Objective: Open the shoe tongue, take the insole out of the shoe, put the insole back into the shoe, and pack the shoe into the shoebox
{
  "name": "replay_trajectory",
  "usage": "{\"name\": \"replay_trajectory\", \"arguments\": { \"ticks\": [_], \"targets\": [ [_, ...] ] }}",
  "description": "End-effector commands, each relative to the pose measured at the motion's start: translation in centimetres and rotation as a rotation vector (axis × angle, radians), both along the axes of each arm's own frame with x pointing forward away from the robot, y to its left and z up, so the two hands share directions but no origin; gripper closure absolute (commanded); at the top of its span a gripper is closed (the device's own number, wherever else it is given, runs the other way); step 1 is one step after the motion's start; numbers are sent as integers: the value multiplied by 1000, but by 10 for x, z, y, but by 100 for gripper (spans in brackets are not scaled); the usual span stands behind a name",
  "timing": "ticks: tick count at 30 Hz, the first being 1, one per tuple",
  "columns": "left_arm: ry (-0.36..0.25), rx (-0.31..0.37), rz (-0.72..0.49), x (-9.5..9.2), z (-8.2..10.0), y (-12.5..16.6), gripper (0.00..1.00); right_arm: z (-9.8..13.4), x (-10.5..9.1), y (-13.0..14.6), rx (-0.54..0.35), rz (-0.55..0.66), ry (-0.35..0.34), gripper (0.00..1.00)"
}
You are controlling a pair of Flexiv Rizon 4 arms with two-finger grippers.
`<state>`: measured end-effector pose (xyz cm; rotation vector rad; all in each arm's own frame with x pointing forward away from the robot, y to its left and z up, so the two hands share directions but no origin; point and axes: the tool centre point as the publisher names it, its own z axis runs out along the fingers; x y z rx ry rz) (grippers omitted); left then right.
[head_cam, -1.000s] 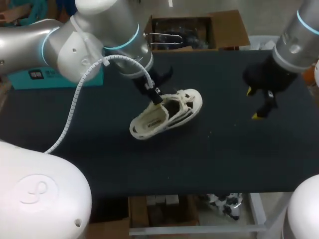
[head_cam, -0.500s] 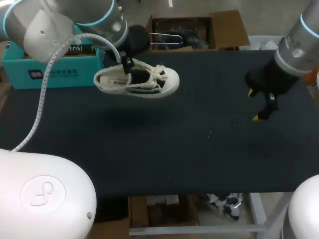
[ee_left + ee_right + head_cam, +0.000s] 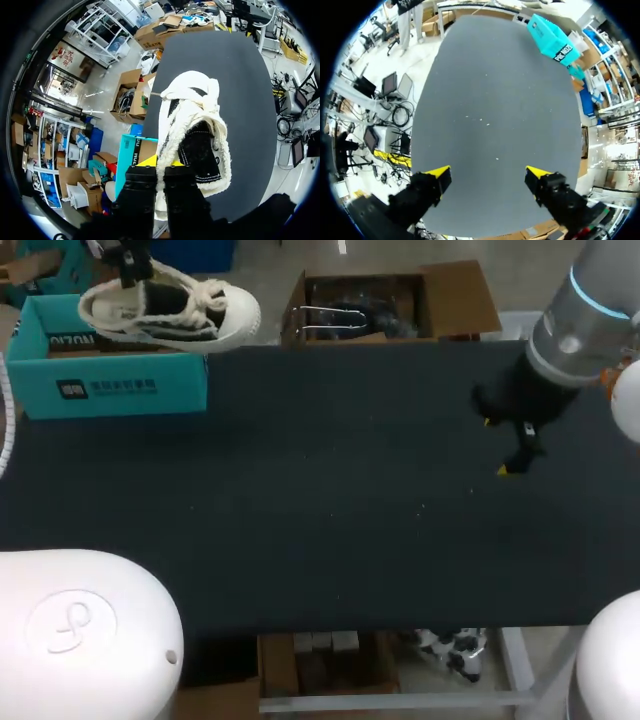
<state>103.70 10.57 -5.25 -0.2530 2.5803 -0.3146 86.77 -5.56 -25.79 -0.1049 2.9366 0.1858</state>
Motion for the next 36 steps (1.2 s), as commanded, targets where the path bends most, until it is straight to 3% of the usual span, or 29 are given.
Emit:
{"name": "replay_trajectory", "arguments": {
  "ticks": [1,13,21,30,36],
  "targets": [
    [48,-33,-23,17,3,47,100,5,15,13,-60,15,31,0],
    [84,24,4,39,-23,131,100,6,20,10,-72,19,61,0],
    [107,-54,74,78,-44,188,100,6,20,10,-72,19,61,0],
    [120,-40,132,128,-78,210,100,6,20,10,-72,19,61,0],
    [161,-59,120,158,-98,210,100,6,20,10,-72,19,61,0]
  ]
}}
